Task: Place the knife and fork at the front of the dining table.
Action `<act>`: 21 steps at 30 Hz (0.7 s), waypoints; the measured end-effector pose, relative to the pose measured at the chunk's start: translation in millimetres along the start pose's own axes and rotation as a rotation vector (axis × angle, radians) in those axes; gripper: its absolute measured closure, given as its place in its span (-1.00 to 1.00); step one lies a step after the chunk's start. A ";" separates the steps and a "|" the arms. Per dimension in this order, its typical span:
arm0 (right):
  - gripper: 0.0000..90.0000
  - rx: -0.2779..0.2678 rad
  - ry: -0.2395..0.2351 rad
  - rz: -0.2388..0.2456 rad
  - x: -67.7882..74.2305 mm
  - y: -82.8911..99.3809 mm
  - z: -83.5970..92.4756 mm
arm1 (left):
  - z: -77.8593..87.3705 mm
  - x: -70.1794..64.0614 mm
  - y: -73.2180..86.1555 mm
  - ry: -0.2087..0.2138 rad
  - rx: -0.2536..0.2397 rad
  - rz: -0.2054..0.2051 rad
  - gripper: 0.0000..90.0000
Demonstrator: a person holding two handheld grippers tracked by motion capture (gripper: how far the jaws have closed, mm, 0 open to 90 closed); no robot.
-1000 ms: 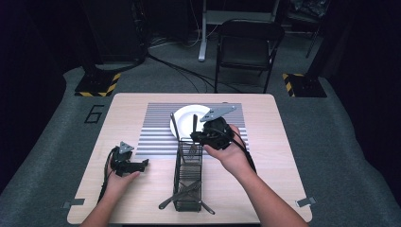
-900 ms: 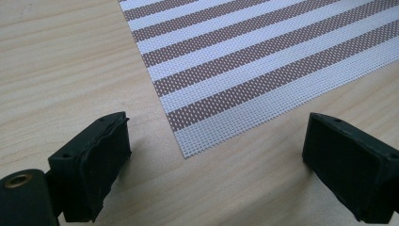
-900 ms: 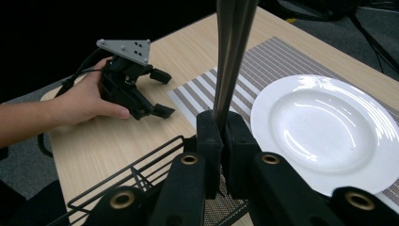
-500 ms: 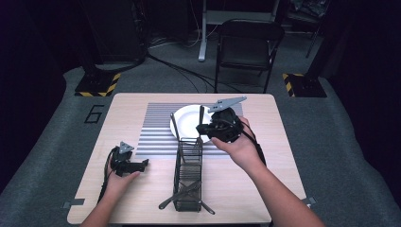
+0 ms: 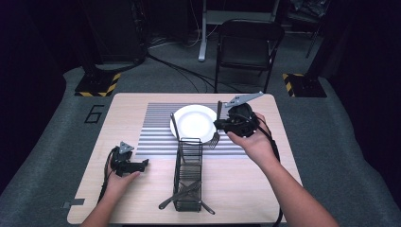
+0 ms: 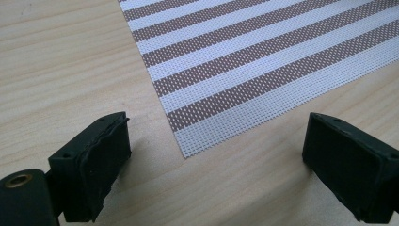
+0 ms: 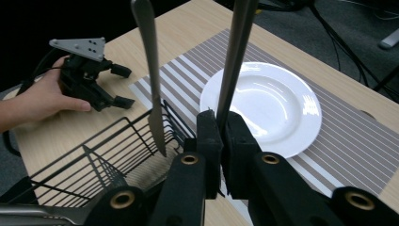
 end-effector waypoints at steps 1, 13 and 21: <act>0.93 -0.001 0.008 -0.005 -3.2 1.6 0.9 | 0.0 0.0 0.0 0.001 0.000 -0.001 -0.82; 0.93 0.006 0.060 -0.048 -30.0 20.3 -1.4 | 0.0 0.0 0.0 0.000 0.000 -0.001 -0.82; 0.93 0.018 0.091 -0.084 -46.4 34.2 -10.4 | 0.3 0.1 0.0 0.000 0.005 -0.002 -0.82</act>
Point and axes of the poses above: each handheld gripper's, and its own axes: z roughly backward along the jaws, y roughly out of its underside, x roughly to its left, the point moved 4 cm from there along -z, roughly forward along the jaws, and after that the axes turned 4 degrees about -y, right-handed, at the moved point
